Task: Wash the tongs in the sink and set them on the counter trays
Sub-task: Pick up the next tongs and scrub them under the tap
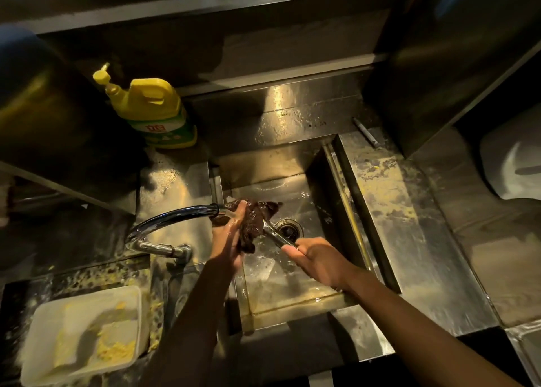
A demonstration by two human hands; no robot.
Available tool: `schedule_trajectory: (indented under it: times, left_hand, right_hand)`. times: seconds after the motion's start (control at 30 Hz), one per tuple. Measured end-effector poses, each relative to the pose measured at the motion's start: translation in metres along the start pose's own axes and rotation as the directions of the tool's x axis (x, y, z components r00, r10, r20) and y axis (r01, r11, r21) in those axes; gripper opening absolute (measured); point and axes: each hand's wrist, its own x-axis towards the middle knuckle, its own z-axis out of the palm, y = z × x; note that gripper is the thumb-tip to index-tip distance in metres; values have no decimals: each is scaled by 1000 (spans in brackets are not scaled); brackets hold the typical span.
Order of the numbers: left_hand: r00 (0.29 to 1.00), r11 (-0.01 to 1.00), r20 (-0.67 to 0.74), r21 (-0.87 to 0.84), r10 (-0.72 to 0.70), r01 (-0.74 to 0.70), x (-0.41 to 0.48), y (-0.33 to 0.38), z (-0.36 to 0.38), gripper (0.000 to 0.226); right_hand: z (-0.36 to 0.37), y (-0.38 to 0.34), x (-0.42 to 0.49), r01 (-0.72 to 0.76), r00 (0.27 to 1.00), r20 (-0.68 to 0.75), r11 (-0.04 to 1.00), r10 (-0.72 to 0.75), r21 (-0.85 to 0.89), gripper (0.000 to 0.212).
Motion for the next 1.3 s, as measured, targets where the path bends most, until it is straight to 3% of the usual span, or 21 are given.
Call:
schedule_trajectory:
  times: [0.1,0.23,0.33,0.43,0.5,0.6,0.7,0.83,0.93,1.07,1.23,1.3]
  left_hand:
    - [993,999,-106,7,47,-47,6,-8,2,63]
    - [996,989,-89,-146,-12,-1,8,-20,11,32]
    - [988,995,-119,53,95,-89,15,-24,5,23]
    - [976,934,-142,340,168,-111,19,-27,1,32]
    - [965,913,-196,399,175,-85,20,-30,3,36]
    - [944,941,-289,335,158,-55,25,-38,4,41]
    - [939,981,-322,185,119,-61,27,-43,3,37]
    - [943,995,-326,94,71,-43,26,-49,-6,26]
    - [974,999,-227,30,18,-12,20,-51,-3,27]
    - [986,997,-159,-57,-60,51,13,-53,10,50]
    - [992,993,-105,-101,-70,60,7,-53,19,40]
    - [997,994,-10,-75,-78,77,2,-50,17,36]
  right_hand:
    - [-5,9,8,-81,996,33,996,83,-35,59]
    - [1,15,10,-125,991,43,992,126,-26,52]
    - [-6,24,4,-102,991,81,991,108,-84,55]
    - [-24,31,8,-34,992,113,974,60,-224,57]
    - [-28,32,11,-16,994,97,944,50,-328,59]
    - [-16,31,9,-15,999,35,897,34,-442,60]
    - [2,33,5,-70,996,-79,893,39,-445,52]
    - [18,37,12,-224,957,-230,951,174,-213,42]
    - [20,36,15,-146,960,-226,985,163,91,30]
    - [21,24,15,-92,961,-196,895,194,436,23]
    - [20,15,21,-79,977,-155,920,148,383,22]
    - [15,10,21,-53,973,-186,920,135,389,20]
